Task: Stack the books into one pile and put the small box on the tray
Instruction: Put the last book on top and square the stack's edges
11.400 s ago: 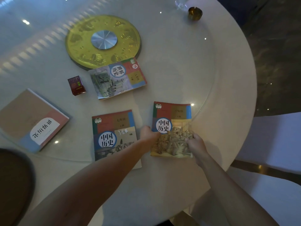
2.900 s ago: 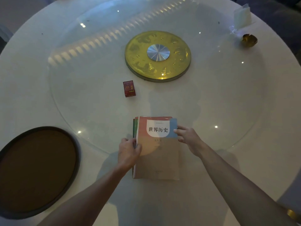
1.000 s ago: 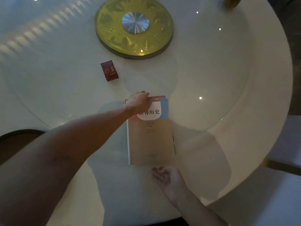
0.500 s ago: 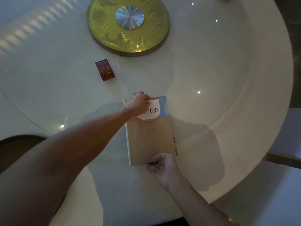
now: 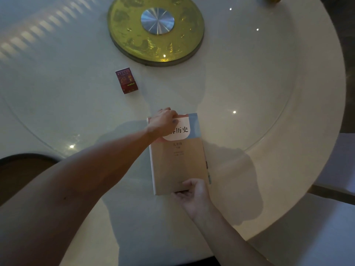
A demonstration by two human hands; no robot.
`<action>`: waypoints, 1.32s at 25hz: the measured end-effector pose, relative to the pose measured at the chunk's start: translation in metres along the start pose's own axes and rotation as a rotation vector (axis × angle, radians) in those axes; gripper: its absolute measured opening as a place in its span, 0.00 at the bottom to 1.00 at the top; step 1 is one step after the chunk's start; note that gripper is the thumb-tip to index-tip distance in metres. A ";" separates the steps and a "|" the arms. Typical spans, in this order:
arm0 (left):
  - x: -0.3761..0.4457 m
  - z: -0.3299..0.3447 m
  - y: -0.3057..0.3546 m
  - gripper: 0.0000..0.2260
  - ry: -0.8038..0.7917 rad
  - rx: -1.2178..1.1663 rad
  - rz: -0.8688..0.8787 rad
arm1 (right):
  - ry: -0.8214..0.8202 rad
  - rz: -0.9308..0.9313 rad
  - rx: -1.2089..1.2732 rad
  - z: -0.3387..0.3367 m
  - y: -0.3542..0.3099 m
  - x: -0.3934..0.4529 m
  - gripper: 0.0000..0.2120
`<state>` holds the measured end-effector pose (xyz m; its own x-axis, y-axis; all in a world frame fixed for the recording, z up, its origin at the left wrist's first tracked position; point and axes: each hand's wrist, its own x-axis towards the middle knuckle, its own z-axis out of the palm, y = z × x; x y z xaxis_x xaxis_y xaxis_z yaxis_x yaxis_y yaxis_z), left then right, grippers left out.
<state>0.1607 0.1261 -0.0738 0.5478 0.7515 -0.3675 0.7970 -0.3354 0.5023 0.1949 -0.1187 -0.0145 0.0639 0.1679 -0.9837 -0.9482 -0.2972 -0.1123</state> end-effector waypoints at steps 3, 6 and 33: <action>-0.004 0.000 0.003 0.15 -0.028 0.039 0.034 | 0.011 -0.001 -0.110 -0.004 0.000 0.004 0.07; -0.023 -0.006 0.000 0.22 0.110 -0.025 0.071 | 0.268 -0.140 -0.427 -0.007 -0.005 0.010 0.04; -0.094 0.010 -0.022 0.09 0.153 -0.529 -0.621 | 0.317 -0.745 -1.378 0.061 -0.138 0.060 0.21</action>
<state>0.0944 0.0573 -0.0580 -0.0237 0.7934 -0.6083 0.6972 0.4492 0.5587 0.3108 -0.0098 -0.0495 0.5886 0.5164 -0.6220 0.3042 -0.8543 -0.4214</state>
